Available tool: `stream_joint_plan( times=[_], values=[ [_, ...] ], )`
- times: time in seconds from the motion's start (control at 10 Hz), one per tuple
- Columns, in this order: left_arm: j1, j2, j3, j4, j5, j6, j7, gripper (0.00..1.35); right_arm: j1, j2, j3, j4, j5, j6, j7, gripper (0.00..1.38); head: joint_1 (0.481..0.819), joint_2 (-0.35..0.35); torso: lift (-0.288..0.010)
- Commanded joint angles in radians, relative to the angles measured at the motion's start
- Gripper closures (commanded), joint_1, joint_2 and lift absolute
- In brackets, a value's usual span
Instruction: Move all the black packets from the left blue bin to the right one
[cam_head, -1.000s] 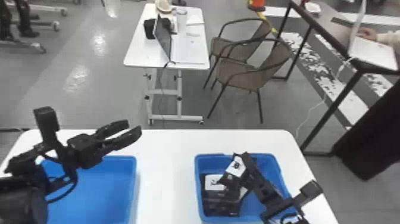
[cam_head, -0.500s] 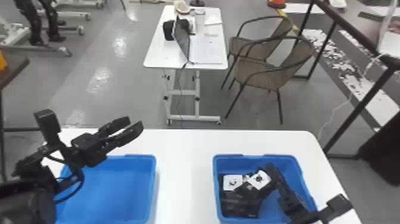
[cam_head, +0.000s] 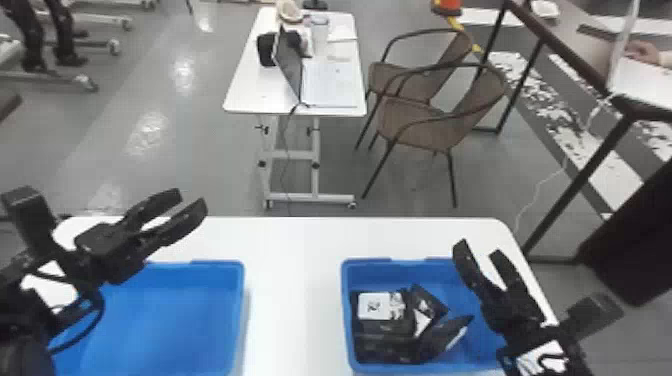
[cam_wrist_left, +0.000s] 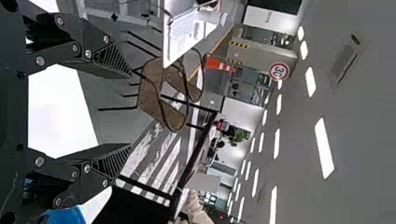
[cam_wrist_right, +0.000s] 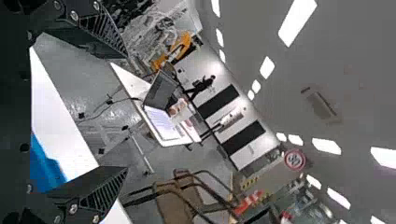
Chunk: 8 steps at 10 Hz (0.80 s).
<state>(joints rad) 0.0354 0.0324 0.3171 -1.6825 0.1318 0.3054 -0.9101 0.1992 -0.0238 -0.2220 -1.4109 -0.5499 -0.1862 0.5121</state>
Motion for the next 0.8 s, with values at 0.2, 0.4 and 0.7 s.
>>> stream_joint_plan(
  times=[0.2,0.4,0.7],
  values=[
    [0.209,-0.035,0.06,-0.132,-0.003,-0.17,0.112,0.56,0.161,0.025,-0.031,-0.286,0.358,0.013,-0.053,0.12,0.695,-0.04,0.0],
    [0.288,-0.035,0.077,-0.141,-0.011,-0.2,0.114,0.56,0.236,0.025,-0.063,-0.327,0.467,-0.056,-0.063,0.12,0.695,-0.016,0.0],
    [0.367,-0.035,0.063,-0.138,-0.055,-0.262,0.139,0.56,0.339,0.025,-0.06,-0.322,0.533,-0.17,-0.067,0.12,0.695,-0.016,0.0]
  ],
)
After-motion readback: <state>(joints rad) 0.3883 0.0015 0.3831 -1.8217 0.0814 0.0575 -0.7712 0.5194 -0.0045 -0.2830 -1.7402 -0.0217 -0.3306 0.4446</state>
